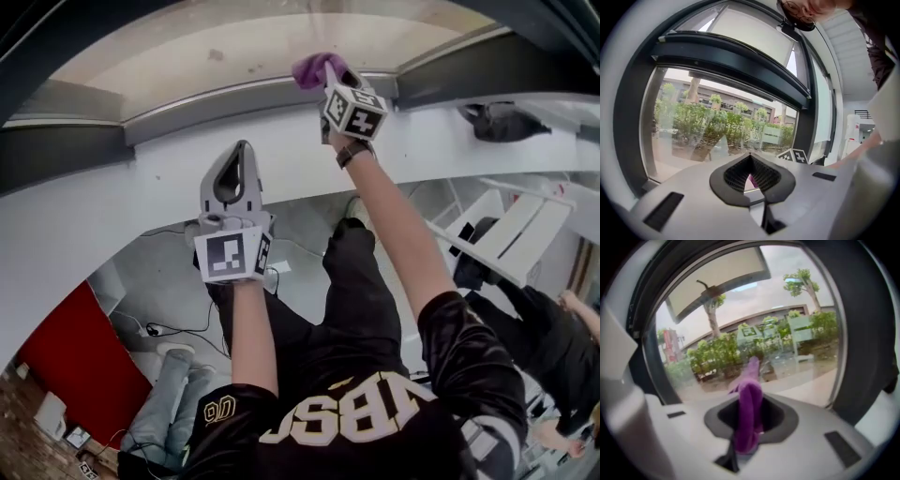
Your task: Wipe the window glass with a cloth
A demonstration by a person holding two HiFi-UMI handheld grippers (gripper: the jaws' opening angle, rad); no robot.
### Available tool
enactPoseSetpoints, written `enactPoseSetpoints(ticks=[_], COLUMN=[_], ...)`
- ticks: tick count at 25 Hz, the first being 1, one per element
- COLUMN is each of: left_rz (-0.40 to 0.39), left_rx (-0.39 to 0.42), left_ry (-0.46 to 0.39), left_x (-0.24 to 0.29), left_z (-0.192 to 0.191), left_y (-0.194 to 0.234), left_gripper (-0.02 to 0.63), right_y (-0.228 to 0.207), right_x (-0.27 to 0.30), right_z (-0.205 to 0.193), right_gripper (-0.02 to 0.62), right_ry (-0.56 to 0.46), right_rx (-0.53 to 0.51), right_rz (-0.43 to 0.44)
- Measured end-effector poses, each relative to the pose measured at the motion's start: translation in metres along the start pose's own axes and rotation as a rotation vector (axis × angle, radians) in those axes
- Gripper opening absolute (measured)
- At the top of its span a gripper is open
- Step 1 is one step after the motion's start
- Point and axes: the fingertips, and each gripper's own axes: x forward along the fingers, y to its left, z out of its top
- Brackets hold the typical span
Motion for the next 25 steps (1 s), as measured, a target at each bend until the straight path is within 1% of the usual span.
enactPoseSetpoints(ticks=[2,3,6,9,11,12,14,16,19,22,23,25], left_rz=[-0.051,-0.069,-0.088,-0.084,-0.07,-0.058,-0.026,0.016,0.054,0.047,0.057,0.092], left_rx=[0.007,0.013,0.024,0.029,0.032,0.033,0.034,0.05,0.1,0.197,0.21,0.204], left_ry=[-0.006,-0.008,-0.013,-0.001,0.006,0.006,0.003,0.0,0.017,0.038,0.037,0.029], left_x=[0.016,0.023,0.034,0.034,0.032,0.029,0.017,-0.001,-0.021,-0.034,-0.041,-0.058], left_z=[-0.003,-0.004,-0.009,-0.019,-0.023,-0.023,-0.018,-0.011,-0.006,-0.008,-0.008,-0.004], left_y=[-0.038,-0.051,-0.073,-0.077,-0.07,-0.063,-0.04,-0.01,0.04,0.092,0.111,0.151], left_gripper=[0.017,0.017,0.017,0.017,0.017,0.017,0.018,0.017,0.017,0.017,0.017,0.017], right_y=[-0.07,-0.098,-0.156,-0.188,-0.191,-0.184,-0.148,-0.084,0.019,0.133,0.176,0.258], right_x=[-0.013,-0.018,-0.026,-0.033,-0.034,-0.034,-0.029,-0.017,0.004,0.03,0.039,0.055], right_z=[0.013,0.018,0.027,0.029,0.03,0.03,0.023,0.006,-0.022,-0.058,-0.074,-0.103], right_gripper=[0.083,0.083,0.083,0.083,0.083,0.083,0.083,0.083,0.083,0.083,0.083,0.083], right_ry=[-0.024,-0.034,-0.053,-0.061,-0.059,-0.057,-0.043,-0.017,0.013,0.052,0.067,0.093], right_rx=[0.045,0.06,0.102,0.14,0.138,0.129,0.097,0.052,0.005,-0.055,-0.081,-0.12], right_rz=[-0.087,-0.123,-0.204,-0.267,-0.279,-0.269,-0.206,-0.103,0.039,0.181,0.24,0.347])
